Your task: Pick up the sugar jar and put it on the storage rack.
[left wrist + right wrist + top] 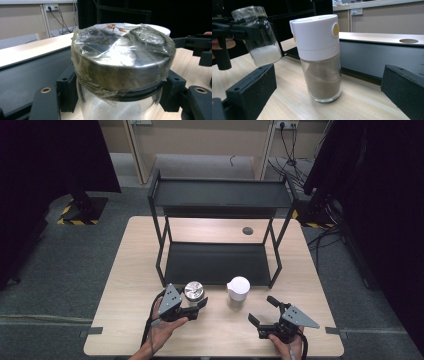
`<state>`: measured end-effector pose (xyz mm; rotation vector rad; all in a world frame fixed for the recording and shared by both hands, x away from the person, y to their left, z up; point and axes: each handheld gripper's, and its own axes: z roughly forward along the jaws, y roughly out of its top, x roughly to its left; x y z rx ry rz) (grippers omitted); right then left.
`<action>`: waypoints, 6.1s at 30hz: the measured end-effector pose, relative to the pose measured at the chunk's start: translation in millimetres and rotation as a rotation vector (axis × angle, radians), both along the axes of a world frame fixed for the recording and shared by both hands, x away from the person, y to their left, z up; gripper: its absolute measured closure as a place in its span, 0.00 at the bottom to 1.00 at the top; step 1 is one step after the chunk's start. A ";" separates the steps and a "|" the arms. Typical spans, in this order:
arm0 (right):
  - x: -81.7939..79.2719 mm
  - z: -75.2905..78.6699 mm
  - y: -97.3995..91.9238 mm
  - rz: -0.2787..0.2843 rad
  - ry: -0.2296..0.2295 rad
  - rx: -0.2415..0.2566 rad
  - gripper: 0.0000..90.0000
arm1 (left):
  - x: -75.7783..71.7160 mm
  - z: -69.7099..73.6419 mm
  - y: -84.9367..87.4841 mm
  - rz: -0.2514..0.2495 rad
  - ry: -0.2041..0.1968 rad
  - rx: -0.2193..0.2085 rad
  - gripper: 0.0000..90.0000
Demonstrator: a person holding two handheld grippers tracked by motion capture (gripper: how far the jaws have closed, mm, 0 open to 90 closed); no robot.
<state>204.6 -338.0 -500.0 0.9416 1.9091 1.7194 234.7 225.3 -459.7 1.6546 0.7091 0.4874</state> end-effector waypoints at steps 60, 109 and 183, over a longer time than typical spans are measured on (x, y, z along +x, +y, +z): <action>4.6 -2.8 -2.2 -0.001 0.020 0.023 0.00 | 71.8 212.9 14.4 -0.012 -0.025 -0.019 0.34; 5.2 -3.3 -4.4 0.001 0.025 0.031 0.01 | 141.7 278.3 -47.4 0.299 -0.068 0.039 0.34; 5.9 -3.5 -3.0 0.005 0.026 0.026 0.01 | 115.7 240.1 -76.6 0.429 -0.052 0.001 0.00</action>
